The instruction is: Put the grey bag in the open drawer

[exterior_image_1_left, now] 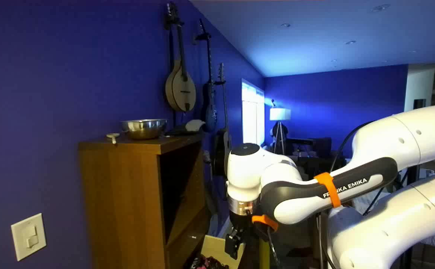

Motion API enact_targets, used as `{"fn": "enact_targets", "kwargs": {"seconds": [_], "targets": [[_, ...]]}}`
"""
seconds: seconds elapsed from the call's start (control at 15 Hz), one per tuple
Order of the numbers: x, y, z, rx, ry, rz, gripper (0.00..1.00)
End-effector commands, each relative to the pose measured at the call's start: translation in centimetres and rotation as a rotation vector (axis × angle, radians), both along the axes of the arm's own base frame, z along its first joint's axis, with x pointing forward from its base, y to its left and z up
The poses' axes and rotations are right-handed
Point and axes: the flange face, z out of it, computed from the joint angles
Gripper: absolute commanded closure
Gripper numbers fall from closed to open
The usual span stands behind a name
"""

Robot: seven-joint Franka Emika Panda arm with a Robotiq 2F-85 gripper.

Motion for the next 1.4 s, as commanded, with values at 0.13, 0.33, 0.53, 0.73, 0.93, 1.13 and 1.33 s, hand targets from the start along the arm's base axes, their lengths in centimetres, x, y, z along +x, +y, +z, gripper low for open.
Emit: {"fn": "enact_targets", "kwargs": {"seconds": [0.13,0.33,0.53,0.73,0.93,1.13,1.33], "targets": [[-0.2,-0.4,-1.2,-0.006,0.031,-0.009,0.00],[-0.2,-0.4,-1.2,-0.007,0.034,-0.009,0.00],[-0.2,-0.4,-1.2,-0.007,0.034,-0.009,0.00],[0.6,-3.1,3.4,0.072,-0.010,-0.194,0.00],[0.1,-6.6,9.8,0.124,-0.077,-0.329,0.00],[-2.2,-9.9,16.8,0.168,-0.169,-0.459,0.00],[-5.4,-12.2,23.7,0.245,-0.248,-0.587,0.00]]}}
